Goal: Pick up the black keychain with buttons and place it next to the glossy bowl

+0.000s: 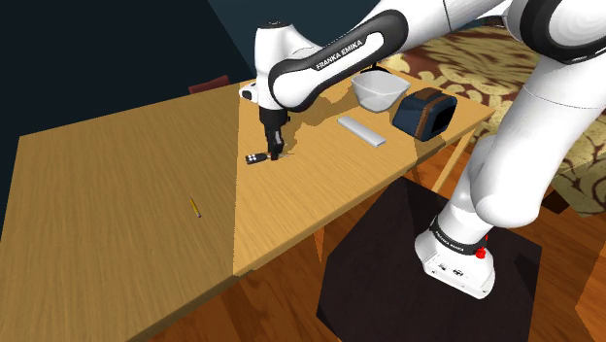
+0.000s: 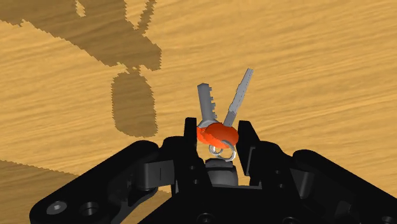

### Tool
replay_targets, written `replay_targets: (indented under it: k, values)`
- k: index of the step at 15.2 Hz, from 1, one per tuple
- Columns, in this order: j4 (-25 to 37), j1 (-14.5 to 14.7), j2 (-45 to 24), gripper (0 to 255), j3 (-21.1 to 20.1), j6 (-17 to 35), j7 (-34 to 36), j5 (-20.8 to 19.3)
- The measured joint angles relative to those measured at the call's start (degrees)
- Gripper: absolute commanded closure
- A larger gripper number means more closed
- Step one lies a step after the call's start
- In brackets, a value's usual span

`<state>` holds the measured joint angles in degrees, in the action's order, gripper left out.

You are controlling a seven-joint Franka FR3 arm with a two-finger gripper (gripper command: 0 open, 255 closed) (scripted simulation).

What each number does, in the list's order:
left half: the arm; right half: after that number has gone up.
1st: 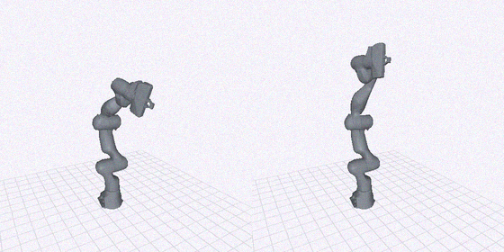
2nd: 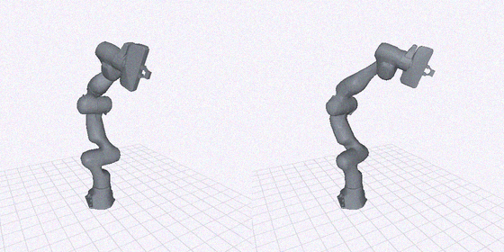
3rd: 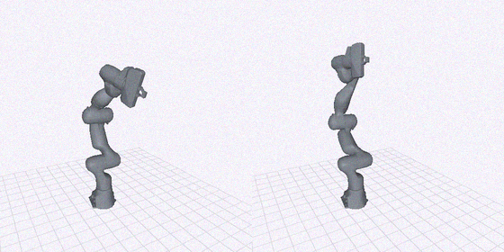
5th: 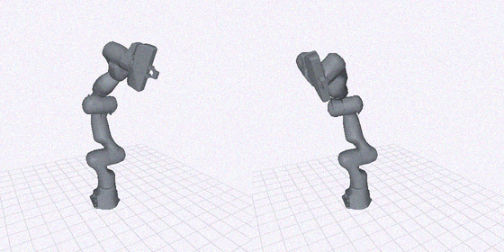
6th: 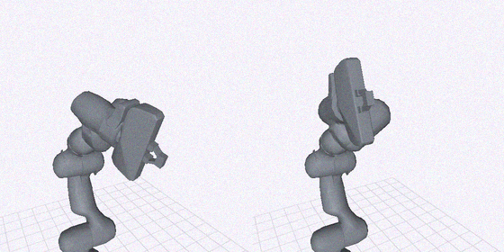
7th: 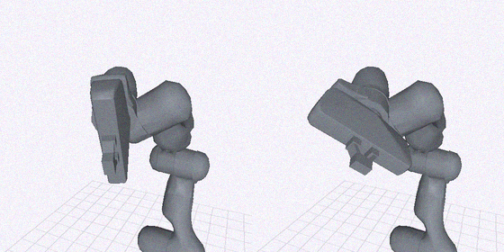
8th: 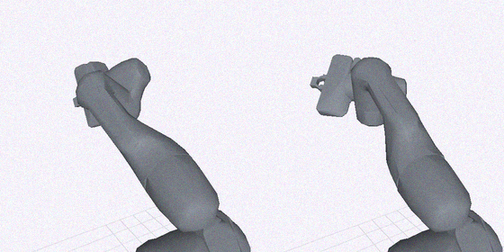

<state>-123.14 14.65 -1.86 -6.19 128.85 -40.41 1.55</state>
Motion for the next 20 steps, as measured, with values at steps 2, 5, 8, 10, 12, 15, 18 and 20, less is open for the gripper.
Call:
replay_targets:
  k: [2,5,8,10,12,15,18,20]
  values:
    - [0.8,0.0,0.7,255,0.0,-1.5,-0.1,0.1]
    - [2.0,-0.1,1.7,255,0.0,-3.8,-0.1,0.2]
    - [3.3,-0.1,2.6,255,0.1,-5.9,-0.2,0.2]
    - [4.2,-0.1,3.1,255,0.1,-7.3,-0.1,0.3]
    - [5.7,-0.1,3.4,255,0.0,-9.2,0.0,0.3]
    - [7.1,-0.1,4.1,255,0.1,-11.2,-0.1,0.3]
    - [9.0,-0.1,4.6,255,0.1,-13.6,-0.1,0.3]
    - [10.2,-0.1,4.8,255,0.1,-15.0,0.0,0.3]
